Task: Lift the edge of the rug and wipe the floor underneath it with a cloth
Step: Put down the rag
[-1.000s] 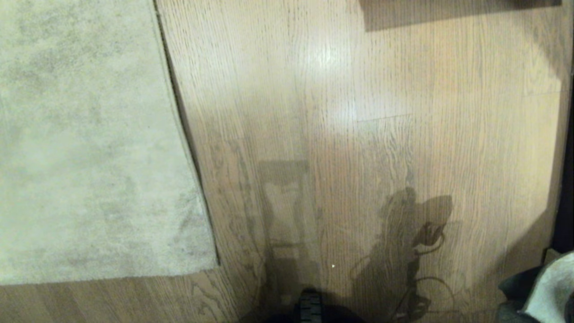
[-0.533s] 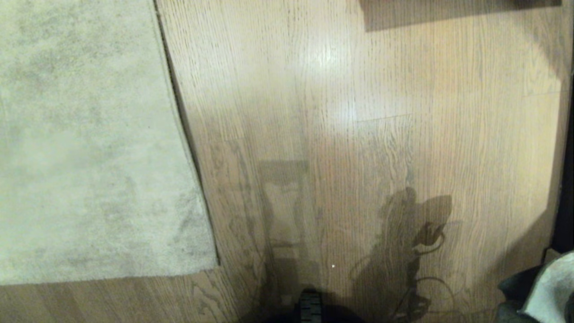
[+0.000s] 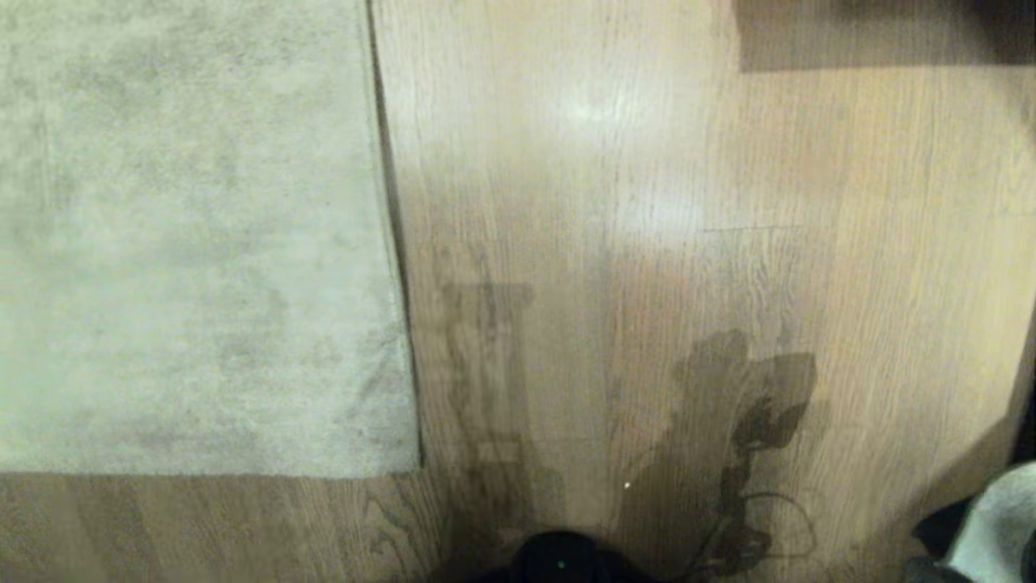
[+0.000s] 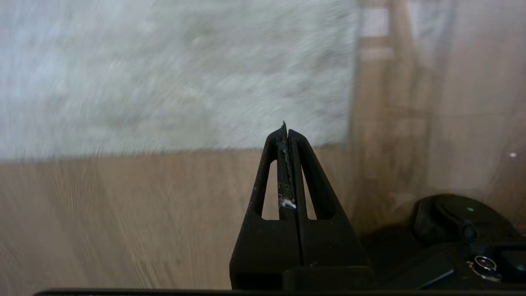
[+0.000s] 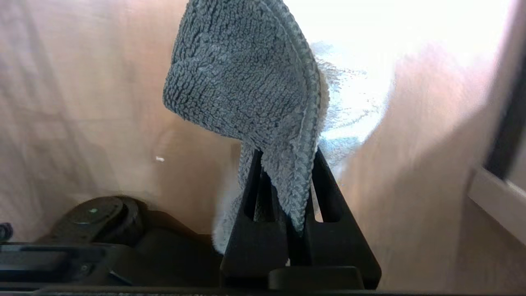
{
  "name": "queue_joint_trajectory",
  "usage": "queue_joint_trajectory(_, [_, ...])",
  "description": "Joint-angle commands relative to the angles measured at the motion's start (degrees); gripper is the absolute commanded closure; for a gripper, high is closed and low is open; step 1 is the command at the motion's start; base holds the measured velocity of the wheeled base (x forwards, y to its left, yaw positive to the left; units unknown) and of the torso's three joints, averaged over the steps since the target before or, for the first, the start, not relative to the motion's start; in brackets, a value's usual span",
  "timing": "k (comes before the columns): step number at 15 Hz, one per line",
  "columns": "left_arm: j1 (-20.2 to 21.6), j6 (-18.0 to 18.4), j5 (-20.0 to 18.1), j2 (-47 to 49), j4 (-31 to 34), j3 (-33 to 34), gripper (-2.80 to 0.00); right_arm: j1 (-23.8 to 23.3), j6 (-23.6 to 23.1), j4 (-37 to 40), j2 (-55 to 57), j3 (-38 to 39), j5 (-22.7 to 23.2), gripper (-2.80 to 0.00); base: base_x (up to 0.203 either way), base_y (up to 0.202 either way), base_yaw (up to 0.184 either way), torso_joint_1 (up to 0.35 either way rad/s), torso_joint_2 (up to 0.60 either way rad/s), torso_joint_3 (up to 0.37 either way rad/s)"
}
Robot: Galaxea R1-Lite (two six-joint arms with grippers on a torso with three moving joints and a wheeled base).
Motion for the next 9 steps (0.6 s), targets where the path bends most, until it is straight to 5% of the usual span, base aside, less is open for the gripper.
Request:
queue_joint_trajectory(1, [0.0,0.02,-0.03,0.0,-0.05,-0.01,0.0,0.05,0.2,-0.02,0.07,0.0,0.0,0.0,-0.002,-0.005,0.125,0.001,0.0,0.007])
queue_joint_trajectory(9, [0.0,0.02,-0.03,0.0,-0.05,-0.01,0.0,0.05,0.19,-0.02,0.07,0.0,0.0,0.0,0.0,-0.001,0.012,0.0,0.0,0.0])
